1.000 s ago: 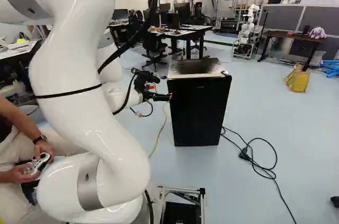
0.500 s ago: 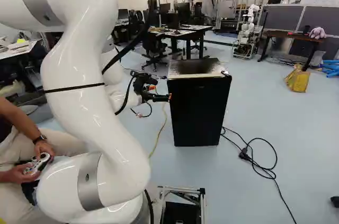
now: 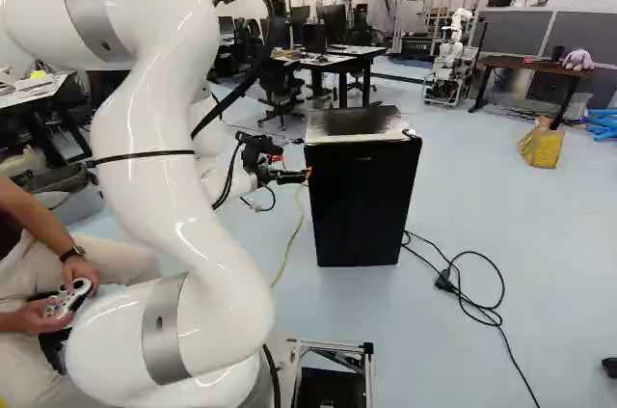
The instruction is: Grab a drink from the fridge
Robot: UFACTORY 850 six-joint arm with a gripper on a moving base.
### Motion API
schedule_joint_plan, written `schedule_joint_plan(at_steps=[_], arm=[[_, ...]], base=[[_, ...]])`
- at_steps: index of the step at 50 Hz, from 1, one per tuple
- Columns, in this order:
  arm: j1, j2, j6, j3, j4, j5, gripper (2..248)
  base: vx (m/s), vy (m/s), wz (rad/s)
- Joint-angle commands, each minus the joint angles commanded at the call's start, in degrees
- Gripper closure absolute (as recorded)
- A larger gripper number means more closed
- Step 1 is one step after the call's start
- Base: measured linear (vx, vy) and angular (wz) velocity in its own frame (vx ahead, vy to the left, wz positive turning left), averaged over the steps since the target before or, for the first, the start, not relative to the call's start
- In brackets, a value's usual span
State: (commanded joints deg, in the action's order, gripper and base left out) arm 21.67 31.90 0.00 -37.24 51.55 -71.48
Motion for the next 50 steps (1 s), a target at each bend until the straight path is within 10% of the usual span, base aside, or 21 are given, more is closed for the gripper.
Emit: schedule_joint_plan(at_steps=[50], arm=[[-1.09,6.95,0.00,-8.25,4.01,-5.97,3]], base=[[0.000,0.000,0.000]])
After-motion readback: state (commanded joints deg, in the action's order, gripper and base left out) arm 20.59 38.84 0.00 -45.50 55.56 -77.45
